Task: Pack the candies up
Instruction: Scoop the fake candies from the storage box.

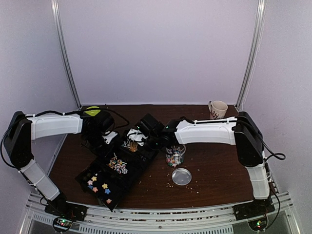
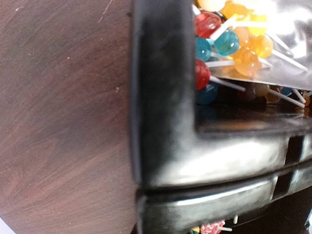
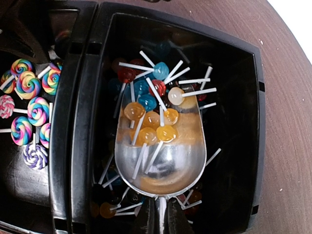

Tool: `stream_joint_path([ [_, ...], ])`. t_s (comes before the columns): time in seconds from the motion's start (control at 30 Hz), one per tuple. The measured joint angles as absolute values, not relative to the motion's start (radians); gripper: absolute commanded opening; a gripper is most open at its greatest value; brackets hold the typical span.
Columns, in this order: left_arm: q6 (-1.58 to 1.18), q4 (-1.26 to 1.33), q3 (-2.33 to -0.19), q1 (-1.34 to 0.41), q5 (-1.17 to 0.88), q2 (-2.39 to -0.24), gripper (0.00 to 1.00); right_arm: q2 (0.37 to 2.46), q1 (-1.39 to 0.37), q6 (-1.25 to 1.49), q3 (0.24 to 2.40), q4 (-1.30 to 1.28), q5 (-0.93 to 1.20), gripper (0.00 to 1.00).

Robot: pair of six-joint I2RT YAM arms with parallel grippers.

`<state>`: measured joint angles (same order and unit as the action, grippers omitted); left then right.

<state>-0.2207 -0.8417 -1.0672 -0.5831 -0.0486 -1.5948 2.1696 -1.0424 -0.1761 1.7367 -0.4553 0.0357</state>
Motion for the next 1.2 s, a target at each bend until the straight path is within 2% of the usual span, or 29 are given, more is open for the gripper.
stream_joint_path([
  [0.27,-0.215,-0.833,-1.060,-0.582,-0.081,-1.595,0.00,2.089,-1.042,-0.149,1.504,-0.210,0.049,0.00],
  [0.87,-0.183,-0.794,-1.060,-0.580,-0.127,-1.594,0.00,1.971,-1.038,-0.072,1.234,0.074,0.047,0.00],
  [1.2,-0.181,-0.756,-1.060,-0.575,-0.140,-1.593,0.00,1.914,-1.038,-0.071,1.156,0.171,0.039,0.00],
])
